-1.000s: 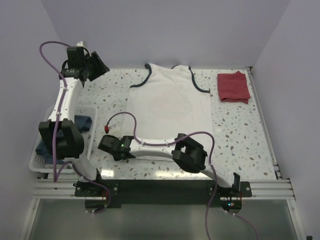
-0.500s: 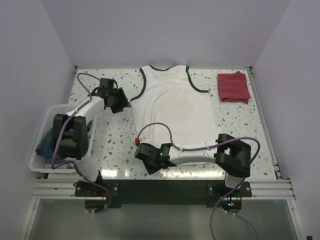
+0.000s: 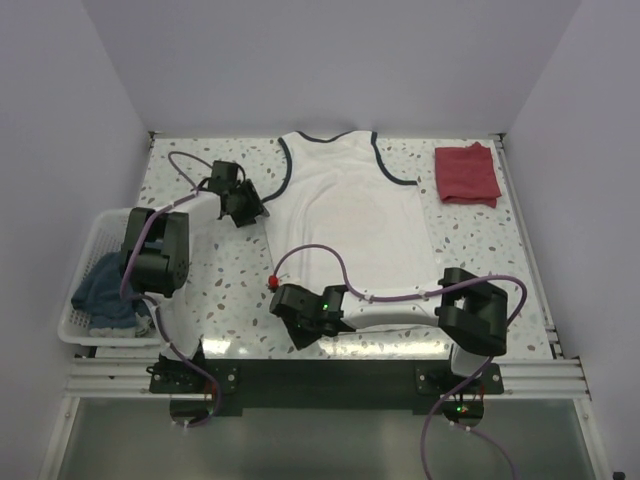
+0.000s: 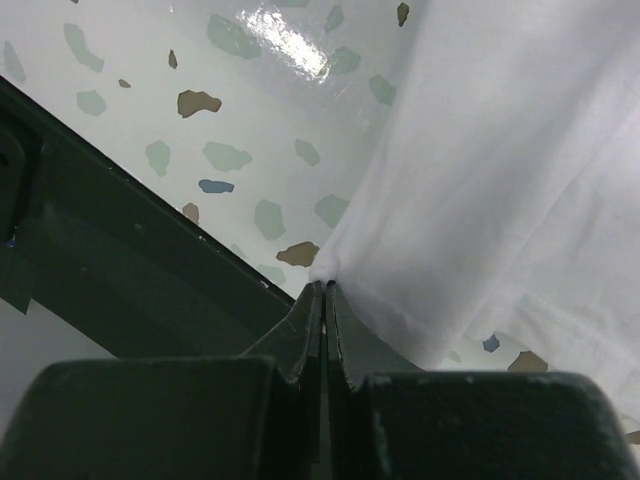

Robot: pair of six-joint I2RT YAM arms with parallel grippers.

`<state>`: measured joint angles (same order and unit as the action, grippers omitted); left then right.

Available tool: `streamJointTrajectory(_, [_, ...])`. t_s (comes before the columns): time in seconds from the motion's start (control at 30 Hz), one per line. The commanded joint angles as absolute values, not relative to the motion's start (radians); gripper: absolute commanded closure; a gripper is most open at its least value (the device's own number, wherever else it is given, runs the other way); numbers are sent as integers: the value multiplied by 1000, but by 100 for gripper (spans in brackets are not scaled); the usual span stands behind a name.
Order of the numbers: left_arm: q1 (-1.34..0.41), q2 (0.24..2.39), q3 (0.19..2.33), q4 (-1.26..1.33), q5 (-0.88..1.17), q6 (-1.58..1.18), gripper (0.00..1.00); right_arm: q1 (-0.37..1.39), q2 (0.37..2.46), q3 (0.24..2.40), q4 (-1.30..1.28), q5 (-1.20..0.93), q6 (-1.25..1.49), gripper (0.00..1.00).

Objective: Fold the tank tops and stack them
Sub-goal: Flatten the tank top out, then fold the tank top

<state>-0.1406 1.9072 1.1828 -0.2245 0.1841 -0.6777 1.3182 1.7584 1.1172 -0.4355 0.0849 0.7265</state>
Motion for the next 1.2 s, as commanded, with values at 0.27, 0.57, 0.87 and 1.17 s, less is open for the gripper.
streamJointTrajectory(0.27, [-155, 2006, 1307, -172, 84, -689, 59, 1322, 1687, 1206, -488, 64, 716, 100])
streamJointTrajectory(0.57, [-156, 2036, 1342, -117, 78, -667, 84, 1322, 1730, 1275, -471, 2, 742, 100])
streamJointTrajectory(0.87, [-123, 1962, 1368, -187, -105, -644, 100, 1328, 1867, 1382, -391, -115, 772, 100])
streamJointTrajectory(1.17, [-20, 1933, 1399, -295, -206, -635, 100, 1356, 2020, 1564, -371, -186, 779, 100])
